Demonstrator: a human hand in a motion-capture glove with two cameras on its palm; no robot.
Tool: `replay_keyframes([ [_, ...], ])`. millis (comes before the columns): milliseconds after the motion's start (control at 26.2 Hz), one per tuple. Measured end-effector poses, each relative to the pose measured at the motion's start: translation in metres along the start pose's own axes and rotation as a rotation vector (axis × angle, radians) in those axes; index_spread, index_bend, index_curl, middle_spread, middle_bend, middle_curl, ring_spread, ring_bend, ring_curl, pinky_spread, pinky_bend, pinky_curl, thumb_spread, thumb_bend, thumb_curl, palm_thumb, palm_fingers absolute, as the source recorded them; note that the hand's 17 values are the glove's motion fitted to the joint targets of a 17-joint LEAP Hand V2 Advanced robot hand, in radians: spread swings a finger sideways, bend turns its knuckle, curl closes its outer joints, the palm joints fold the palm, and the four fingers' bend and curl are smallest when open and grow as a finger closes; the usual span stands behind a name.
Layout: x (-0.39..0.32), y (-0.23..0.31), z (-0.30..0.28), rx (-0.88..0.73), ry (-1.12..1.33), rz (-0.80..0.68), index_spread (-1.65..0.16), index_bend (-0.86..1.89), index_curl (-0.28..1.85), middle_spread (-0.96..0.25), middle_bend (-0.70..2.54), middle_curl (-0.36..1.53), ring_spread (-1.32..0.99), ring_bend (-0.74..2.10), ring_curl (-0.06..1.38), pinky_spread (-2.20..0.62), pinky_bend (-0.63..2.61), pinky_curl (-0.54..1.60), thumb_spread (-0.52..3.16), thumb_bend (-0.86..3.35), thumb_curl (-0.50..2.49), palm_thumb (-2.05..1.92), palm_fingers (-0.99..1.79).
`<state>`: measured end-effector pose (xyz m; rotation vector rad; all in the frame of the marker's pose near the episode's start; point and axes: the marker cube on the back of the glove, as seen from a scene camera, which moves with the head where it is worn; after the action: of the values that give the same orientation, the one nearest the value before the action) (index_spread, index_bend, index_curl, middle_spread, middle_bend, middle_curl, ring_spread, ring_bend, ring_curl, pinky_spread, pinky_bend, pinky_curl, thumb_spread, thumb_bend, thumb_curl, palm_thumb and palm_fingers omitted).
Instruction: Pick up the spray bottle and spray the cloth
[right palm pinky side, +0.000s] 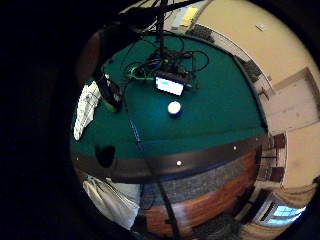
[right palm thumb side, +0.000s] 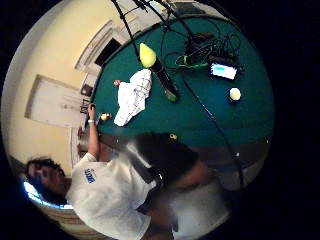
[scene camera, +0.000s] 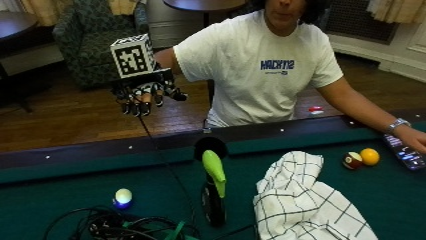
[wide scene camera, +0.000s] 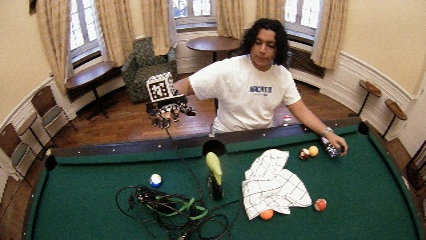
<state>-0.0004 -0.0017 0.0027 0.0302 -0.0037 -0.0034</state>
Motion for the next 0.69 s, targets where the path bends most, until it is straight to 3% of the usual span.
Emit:
replay_keyframes([
  [267, 0.002, 0.003, 0.009, -0.018, 0.01, -0.017, -0.34, 0.13, 0.09, -0.05, 0.23, 0.12, -0.05, 0.34, 0.13, 0.18, 0.46, 0.18, 0.67, 0.07, 0.11, 0.22, 0.32],
  [687, 0.007, 0.008, 0.042, -0.06, -0.019, 0.007, -0.41, 0.13, 0.14, -0.07, 0.22, 0.19, -0.07, 0.38, 0.18, 0.22, 0.48, 0.24, 0.88, 0.01, 0.18, 0.24, 0.29],
])
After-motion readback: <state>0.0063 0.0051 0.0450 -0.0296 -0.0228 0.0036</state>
